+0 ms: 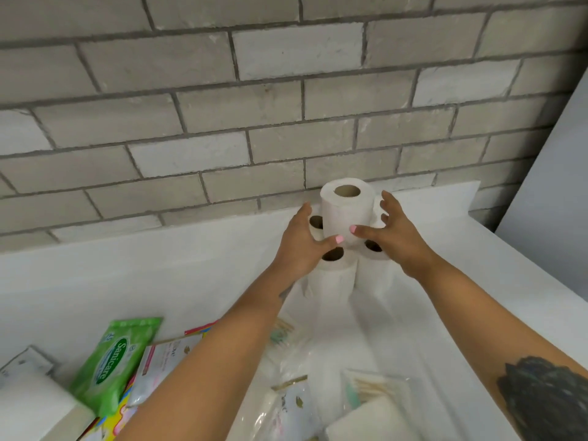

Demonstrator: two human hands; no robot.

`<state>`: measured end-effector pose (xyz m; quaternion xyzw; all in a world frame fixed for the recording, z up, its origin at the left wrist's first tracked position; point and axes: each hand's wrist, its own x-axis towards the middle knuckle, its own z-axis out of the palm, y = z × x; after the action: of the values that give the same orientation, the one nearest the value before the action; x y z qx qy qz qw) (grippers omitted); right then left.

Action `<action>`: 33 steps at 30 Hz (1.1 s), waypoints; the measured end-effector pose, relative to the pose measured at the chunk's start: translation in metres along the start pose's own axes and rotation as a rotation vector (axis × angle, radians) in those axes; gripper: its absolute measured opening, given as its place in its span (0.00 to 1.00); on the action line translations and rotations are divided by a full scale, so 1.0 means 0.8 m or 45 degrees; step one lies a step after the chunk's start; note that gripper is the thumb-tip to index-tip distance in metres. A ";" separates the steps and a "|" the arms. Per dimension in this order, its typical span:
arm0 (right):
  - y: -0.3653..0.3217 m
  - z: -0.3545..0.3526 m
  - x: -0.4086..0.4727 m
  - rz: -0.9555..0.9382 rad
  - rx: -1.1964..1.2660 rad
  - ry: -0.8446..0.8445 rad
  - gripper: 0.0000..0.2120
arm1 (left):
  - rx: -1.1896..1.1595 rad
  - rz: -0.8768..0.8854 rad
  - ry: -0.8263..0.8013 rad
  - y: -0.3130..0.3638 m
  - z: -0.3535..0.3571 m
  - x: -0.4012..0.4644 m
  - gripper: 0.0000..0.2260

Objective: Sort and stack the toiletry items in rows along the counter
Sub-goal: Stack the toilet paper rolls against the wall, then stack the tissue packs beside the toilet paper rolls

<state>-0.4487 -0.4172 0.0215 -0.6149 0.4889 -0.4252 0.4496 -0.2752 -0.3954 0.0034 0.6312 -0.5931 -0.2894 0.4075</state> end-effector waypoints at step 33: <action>0.024 0.080 -0.315 0.489 -1.103 -0.045 0.44 | -0.143 0.114 -0.263 -0.042 -0.086 -0.234 0.28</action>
<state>-0.4315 -0.1625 -0.0328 -0.6513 0.7184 -0.0808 0.2305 -0.2234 -0.2002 -0.0131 0.5471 -0.6424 -0.3670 0.3915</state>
